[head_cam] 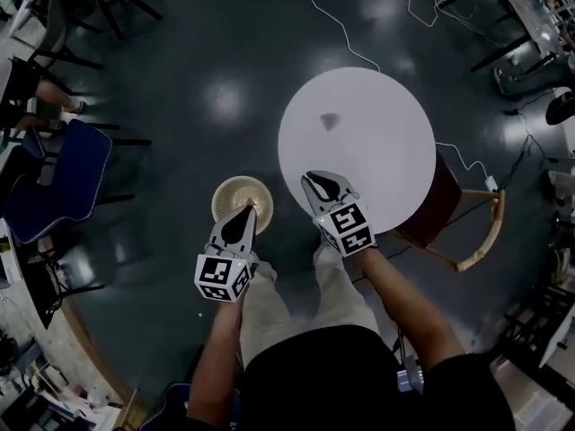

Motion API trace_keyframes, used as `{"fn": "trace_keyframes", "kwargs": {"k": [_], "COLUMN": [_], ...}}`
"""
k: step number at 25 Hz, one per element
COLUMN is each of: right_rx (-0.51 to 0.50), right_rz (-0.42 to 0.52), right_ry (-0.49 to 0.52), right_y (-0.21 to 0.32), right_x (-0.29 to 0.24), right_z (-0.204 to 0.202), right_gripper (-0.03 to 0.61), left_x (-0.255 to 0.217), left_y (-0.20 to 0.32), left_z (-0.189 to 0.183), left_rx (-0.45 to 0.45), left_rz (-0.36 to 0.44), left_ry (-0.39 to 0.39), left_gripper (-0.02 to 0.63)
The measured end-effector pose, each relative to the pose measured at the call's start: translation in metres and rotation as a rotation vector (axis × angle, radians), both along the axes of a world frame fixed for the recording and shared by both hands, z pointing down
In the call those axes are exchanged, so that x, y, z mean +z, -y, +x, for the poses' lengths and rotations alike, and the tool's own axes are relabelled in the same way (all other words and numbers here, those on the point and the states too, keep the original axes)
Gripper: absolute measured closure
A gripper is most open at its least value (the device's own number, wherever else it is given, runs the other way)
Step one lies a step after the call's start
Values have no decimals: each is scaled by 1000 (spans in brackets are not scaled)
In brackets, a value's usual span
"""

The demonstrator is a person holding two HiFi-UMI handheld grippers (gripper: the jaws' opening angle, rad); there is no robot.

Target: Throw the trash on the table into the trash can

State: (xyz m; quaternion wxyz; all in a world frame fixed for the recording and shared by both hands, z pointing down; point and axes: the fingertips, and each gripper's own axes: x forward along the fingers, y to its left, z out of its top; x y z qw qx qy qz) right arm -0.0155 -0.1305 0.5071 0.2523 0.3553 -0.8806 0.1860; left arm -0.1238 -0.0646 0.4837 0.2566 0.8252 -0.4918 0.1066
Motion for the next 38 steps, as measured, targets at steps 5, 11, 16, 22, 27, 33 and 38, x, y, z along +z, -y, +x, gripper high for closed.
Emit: {"fn": "trace_keyframes", "kwargs": {"k": [5, 11, 16, 22, 27, 33, 38], "right_rx": [25, 36, 48, 83, 116, 130, 129], "right_rz": [6, 12, 21, 13, 4, -16, -31], "right_ry": [-13, -31, -70, -105, -133, -150, -170], "right_y": [27, 70, 104, 140, 162, 178, 184], "right_x": [6, 25, 48, 75, 93, 109, 120], "right_z": [32, 61, 80, 90, 97, 98, 99], "right_gripper": [552, 434, 402, 350, 333, 331, 331], "left_x": [9, 33, 47, 65, 73, 65, 62], "left_y": [3, 14, 22, 25, 39, 83, 112], "left_z": [26, 51, 69, 82, 94, 107, 114], "left_rx": [3, 0, -8, 1, 8, 15, 30], "left_rz": [-21, -51, -57, -74, -74, -25, 7], "left_ry": [0, -1, -19, -30, -32, -26, -15], "left_gripper": [598, 598, 598, 598, 598, 598, 598]}}
